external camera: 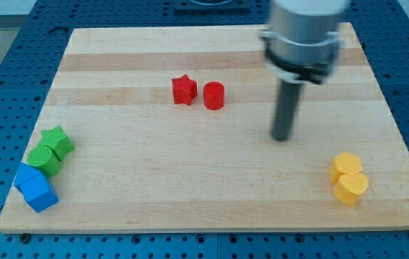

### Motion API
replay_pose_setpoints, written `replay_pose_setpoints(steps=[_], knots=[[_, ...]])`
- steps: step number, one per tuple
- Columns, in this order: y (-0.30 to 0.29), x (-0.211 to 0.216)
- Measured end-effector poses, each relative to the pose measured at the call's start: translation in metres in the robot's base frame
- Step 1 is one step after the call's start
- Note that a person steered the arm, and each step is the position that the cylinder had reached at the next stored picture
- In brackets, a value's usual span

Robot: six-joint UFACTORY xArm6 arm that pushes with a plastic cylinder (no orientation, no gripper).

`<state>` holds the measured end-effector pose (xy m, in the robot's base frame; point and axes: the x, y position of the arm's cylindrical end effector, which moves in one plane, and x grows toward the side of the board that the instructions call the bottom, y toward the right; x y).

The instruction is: Push yellow heart towards the center

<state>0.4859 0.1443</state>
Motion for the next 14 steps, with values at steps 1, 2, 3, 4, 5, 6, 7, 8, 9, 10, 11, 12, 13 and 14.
replay_pose_setpoints(steps=[1, 2, 3, 4, 5, 6, 7, 8, 9, 10, 11, 12, 13, 14], knots=[[0.085, 0.025], [0.159, 0.058], [0.169, 0.105], [0.144, 0.117], [0.106, 0.101], [0.052, 0.079], [-0.003, 0.070], [0.025, 0.070], [0.075, 0.075], [0.079, 0.103], [0.039, 0.114], [-0.020, 0.099], [-0.092, 0.075], [-0.135, 0.063]])
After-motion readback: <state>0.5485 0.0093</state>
